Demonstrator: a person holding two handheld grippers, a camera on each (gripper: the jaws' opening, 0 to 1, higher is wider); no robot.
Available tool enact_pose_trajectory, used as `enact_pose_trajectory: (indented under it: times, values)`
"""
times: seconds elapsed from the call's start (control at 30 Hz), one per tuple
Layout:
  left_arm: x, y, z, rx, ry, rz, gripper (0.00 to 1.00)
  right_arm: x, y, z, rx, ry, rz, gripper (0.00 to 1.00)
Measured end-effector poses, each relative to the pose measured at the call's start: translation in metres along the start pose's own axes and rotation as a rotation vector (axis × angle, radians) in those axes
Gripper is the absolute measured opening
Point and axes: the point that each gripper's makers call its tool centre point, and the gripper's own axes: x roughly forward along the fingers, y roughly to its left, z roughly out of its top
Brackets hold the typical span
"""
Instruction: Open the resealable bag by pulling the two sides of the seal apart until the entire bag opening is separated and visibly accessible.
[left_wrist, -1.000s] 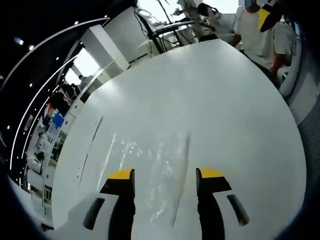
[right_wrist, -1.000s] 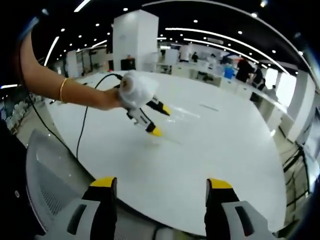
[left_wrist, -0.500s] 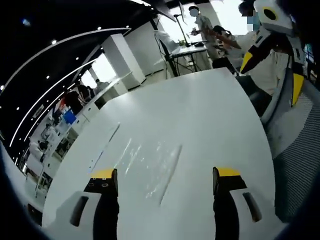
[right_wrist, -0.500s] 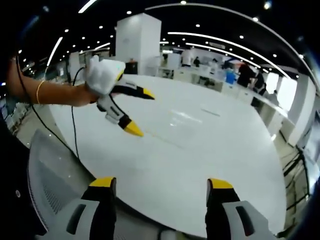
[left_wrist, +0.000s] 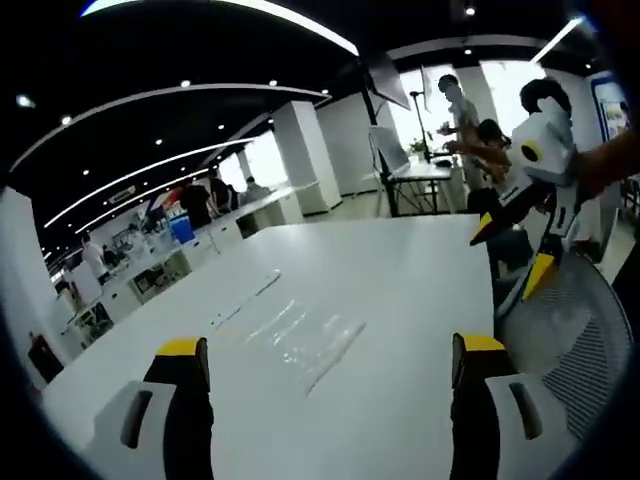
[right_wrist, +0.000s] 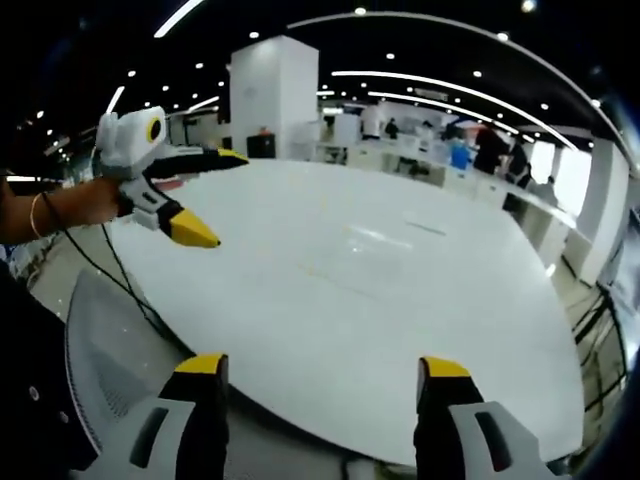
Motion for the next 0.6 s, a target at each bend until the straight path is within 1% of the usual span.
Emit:
enact_pose_trajectory:
  times: [0.03,0.1,0.13,0.17,0.2,0.3,0.4,0.43,0.6]
  values:
    - [-0.013,-0.002,-0.003,-0.018,-0.011,0.011,1.00,-0.001,0.001,-0.001,0.009,-0.005,-0.002,0.76]
    - [-0.021,-0.003,-0.007,-0.030,-0.011,0.021,1.00,-0.001,0.003,-0.001,0.020,-0.011,-0.004,0.76]
    - [-0.029,-0.005,-0.013,-0.051,-0.004,0.031,1.00,-0.001,0.004,-0.001,0.025,-0.014,-0.006,0.76]
    - [-0.033,-0.008,-0.017,-0.054,-0.002,0.030,1.00,-0.002,0.005,-0.001,0.028,-0.018,-0.007,0.77]
    - [-0.038,-0.010,-0.025,-0.062,0.016,0.030,1.00,-0.002,0.006,-0.001,0.030,-0.022,-0.008,0.77]
    - [-0.046,-0.012,-0.038,-0.088,0.048,0.036,1.00,-0.003,0.009,-0.001,0.031,-0.026,-0.013,0.77]
    - [-0.051,-0.012,-0.039,-0.124,0.044,0.048,1.00,-0.006,0.012,-0.002,0.045,-0.029,-0.014,0.78]
    - [-0.053,-0.012,-0.037,-0.136,0.031,0.055,1.00,-0.006,0.013,-0.002,0.046,-0.031,-0.012,0.78]
    - [-0.060,-0.013,-0.040,-0.158,0.026,0.079,1.00,-0.009,0.015,-0.004,0.049,-0.033,-0.014,0.78]
